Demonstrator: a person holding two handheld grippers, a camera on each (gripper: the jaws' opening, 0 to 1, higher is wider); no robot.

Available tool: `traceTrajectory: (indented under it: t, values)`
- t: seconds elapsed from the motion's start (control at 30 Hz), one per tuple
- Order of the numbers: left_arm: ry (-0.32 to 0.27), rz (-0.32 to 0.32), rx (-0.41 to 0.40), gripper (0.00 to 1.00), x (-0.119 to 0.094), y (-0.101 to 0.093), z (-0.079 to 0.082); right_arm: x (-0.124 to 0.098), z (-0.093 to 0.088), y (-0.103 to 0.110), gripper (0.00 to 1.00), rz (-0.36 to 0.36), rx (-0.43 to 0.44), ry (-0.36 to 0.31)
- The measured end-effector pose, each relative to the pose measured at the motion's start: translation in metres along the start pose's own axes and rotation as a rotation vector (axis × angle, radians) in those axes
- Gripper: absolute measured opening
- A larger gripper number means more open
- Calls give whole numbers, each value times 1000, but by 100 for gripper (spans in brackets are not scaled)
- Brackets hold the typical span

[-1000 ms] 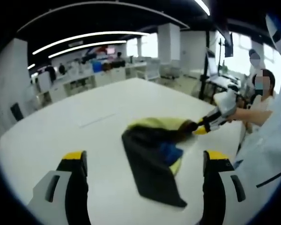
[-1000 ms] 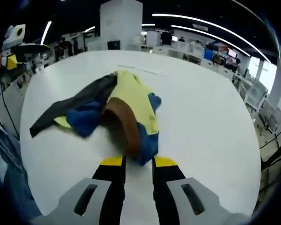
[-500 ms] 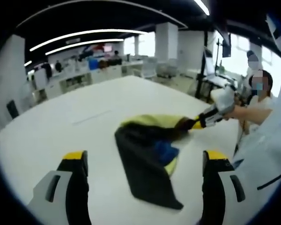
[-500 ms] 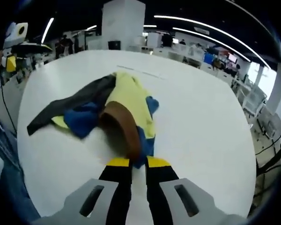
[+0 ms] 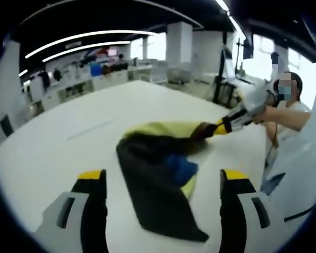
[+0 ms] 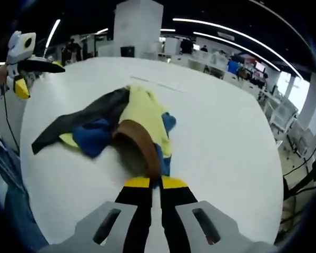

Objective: Fold the garment on the visible template until the final outline fits inside the template.

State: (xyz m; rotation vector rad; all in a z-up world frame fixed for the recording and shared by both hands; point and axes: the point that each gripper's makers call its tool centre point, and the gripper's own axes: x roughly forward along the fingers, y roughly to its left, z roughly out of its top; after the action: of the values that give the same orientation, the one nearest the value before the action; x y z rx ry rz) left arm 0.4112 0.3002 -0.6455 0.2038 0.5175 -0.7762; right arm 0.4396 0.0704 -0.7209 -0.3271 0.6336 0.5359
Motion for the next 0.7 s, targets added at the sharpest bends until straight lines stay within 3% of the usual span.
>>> traceTrajectory:
  t: [0.07, 0.17, 0.33, 0.5, 0.6, 0.7]
  values:
    - [-3, -8, 11, 80, 6, -2, 1, -2, 2, -2, 5, -6, 0, -5]
    - [-54, -40, 8, 75, 15, -7, 9, -4, 3, -3, 5, -9, 2, -4]
    - [-64, -50, 23, 69, 24, -9, 12, -9, 10, -7, 4, -35, 4, -27]
    - [-67, -59, 30, 63, 31, -12, 11, -10, 11, -5, 3, -15, 28, -29]
    - [-105, -95, -8, 61, 36, -20, 18, -12, 13, -4, 3, -16, 29, -38]
    - [-98, -101, 17, 59, 44, -24, 17, -13, 15, -3, 3, -17, 27, -39]
